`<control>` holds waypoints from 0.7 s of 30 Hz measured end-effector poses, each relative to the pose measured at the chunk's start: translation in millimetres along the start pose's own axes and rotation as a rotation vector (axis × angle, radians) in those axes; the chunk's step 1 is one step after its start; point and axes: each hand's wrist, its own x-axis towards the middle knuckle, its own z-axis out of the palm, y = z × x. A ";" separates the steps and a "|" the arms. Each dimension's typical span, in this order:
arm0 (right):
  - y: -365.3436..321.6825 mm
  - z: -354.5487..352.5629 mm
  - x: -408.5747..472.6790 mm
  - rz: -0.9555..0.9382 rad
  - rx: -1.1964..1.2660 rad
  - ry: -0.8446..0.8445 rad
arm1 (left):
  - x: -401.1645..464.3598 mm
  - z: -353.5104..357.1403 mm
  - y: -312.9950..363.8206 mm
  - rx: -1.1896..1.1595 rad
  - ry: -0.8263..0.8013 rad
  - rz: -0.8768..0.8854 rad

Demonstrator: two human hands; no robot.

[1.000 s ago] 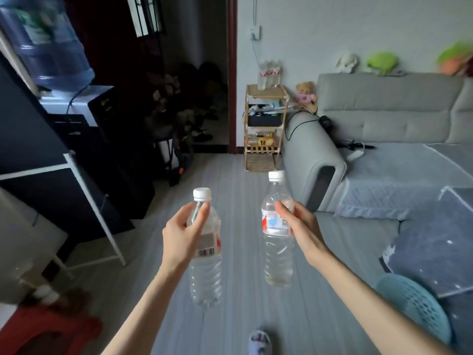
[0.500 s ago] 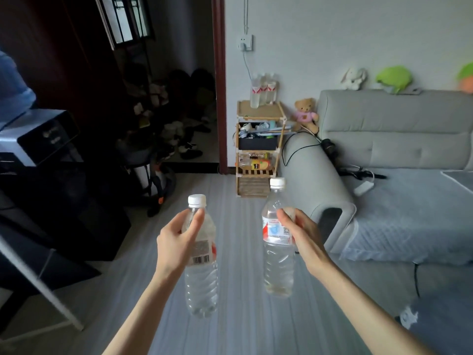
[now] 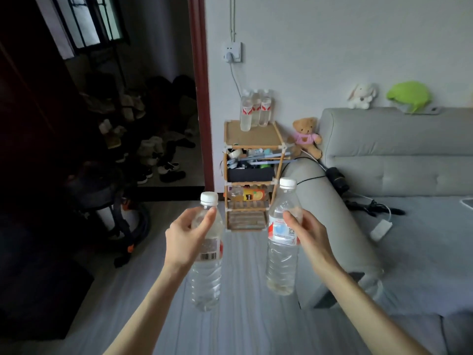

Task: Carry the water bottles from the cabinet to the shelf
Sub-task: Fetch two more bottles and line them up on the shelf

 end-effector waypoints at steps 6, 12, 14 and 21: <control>9.5 -1.5 111.9 0.017 -0.022 0.047 | 100.3 60.7 2.6 0.034 -0.026 -0.008; 17.6 -16.0 248.3 0.015 -0.037 0.024 | 211.0 127.9 -8.8 0.084 -0.014 -0.022; 14.2 -22.7 296.3 0.010 -0.028 0.016 | 251.3 150.9 -4.5 0.107 0.000 -0.017; -4.5 -32.8 439.3 0.016 -0.048 0.008 | 373.9 212.5 14.7 0.115 -0.016 -0.006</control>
